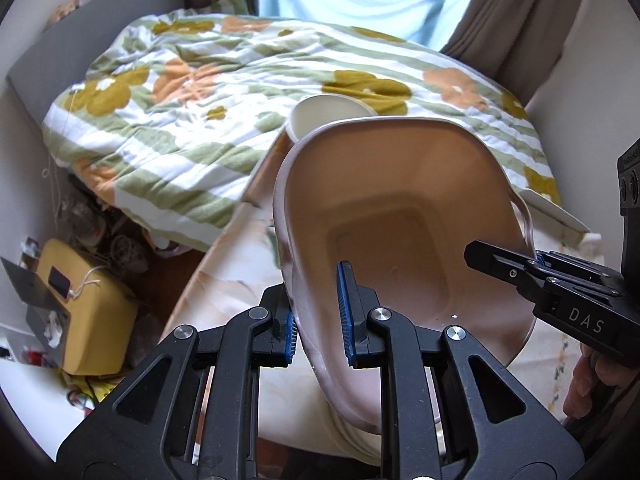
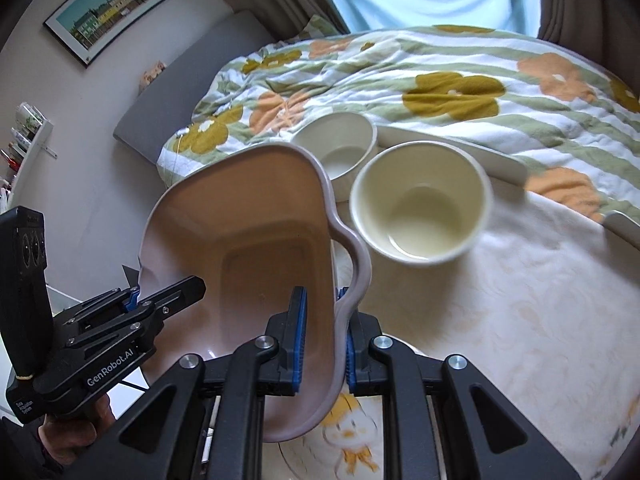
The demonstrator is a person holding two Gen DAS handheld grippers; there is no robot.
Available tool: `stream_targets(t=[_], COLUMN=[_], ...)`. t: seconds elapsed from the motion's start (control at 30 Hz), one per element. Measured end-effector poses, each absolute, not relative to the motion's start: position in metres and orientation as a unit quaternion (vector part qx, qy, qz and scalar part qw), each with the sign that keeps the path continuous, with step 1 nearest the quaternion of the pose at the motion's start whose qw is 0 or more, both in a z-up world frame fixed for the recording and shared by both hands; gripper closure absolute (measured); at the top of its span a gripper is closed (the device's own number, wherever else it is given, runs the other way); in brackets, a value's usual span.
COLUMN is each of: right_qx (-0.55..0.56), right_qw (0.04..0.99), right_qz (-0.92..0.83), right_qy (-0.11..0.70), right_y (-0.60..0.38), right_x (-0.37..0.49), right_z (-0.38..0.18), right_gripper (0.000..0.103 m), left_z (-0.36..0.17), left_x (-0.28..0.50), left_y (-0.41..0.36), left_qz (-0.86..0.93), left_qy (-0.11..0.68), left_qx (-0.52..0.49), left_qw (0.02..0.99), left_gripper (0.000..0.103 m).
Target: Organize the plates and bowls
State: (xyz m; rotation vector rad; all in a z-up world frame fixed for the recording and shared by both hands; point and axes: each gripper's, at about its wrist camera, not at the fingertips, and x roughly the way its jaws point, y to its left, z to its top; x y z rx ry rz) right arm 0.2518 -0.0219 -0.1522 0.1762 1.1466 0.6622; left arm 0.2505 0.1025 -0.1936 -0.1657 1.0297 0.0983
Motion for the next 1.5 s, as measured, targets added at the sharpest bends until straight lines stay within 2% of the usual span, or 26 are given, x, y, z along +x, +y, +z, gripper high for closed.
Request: stream_targets(t=[0.17, 0.37, 0.73, 1.03, 1.5], right_qx=[0.099, 0.125, 0.166, 0.174, 0.189], right_qw=[0.811, 0.834, 0.837, 0.831, 0.826], right_qz=[0.273, 0.209, 0.082, 0.048, 0.044], right_qy=[0.508, 0.495, 0.515, 0.525, 0.529], right_y=[-0.091, -0.183, -0.308, -0.339, -0.346], right_x=[0.217, 0.178, 0.129, 0.120, 0.119], right_z=[-0.124, -0.116, -0.176, -0.219, -0.235], right_gripper=[0.088, 0.088, 0.088, 0.088, 0.088], left_z=[-0.169, -0.166, -0.238, -0.291, -0.309], left_x=[0.231, 0.214, 0.218, 0.228, 0.234], left_y=[0.034, -0.056, -0.187, -0.227, -0.238], left_qz=[0.003, -0.066, -0.181, -0.200, -0.201], left_qy=[0.479, 0.474, 0.511, 0.535, 0.543], left_qx=[-0.059, -0.036, -0.022, -0.003, 0.019], left_qw=[0.876, 0.878, 0.840, 0.821, 0.815], left_gripper=[0.088, 0.088, 0.088, 0.088, 0.088])
